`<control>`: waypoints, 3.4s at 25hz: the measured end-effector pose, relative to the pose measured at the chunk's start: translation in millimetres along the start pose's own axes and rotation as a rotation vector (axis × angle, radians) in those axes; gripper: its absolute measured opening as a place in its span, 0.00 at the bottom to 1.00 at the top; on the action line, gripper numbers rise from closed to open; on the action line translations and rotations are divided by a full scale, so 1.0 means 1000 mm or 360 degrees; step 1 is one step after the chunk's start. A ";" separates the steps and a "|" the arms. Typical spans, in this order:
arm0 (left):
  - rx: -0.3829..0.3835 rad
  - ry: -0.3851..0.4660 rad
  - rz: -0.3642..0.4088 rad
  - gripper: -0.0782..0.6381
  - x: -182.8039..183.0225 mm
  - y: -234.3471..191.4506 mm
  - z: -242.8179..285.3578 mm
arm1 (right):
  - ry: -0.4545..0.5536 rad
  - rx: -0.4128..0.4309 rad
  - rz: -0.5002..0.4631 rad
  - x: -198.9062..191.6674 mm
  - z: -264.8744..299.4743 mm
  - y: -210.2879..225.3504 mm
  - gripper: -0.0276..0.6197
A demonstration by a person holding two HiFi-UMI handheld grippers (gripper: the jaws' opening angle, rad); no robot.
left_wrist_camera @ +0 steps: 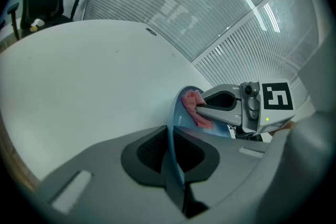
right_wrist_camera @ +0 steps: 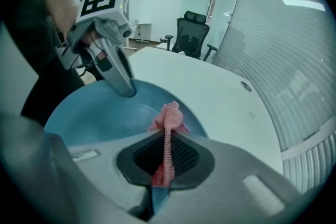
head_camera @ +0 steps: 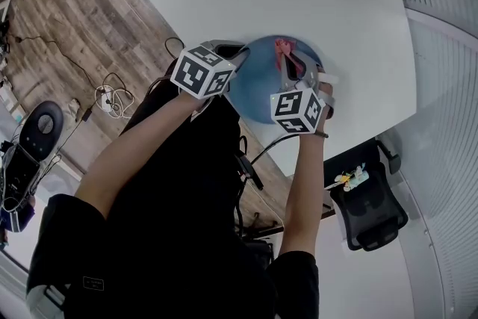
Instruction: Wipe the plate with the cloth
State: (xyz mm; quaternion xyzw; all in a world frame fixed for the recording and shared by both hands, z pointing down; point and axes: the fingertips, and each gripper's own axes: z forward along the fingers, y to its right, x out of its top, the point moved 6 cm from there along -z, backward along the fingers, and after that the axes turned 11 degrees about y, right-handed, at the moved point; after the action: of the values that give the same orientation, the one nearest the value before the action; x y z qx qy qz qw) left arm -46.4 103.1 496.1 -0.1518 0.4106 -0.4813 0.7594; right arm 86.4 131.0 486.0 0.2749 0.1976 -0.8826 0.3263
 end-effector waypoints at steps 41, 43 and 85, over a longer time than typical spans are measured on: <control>-0.0038 -0.0045 0.0070 0.13 -0.001 -0.001 0.002 | -0.0115 0.0538 -0.0301 -0.028 -0.037 -0.076 0.07; -0.0040 -0.0044 0.0067 0.13 -0.001 0.000 0.002 | -0.0115 0.0508 -0.0282 -0.025 -0.031 -0.062 0.07; -0.0037 -0.0031 0.0014 0.13 0.001 -0.001 0.002 | -0.0172 0.0599 -0.0283 -0.042 -0.063 -0.124 0.06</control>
State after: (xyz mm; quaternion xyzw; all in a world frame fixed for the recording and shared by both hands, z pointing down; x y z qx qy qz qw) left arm -45.8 101.5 497.8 -0.1635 0.4093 -0.4718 0.7637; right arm 51.0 271.9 484.5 0.2650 0.0348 -0.9426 0.2002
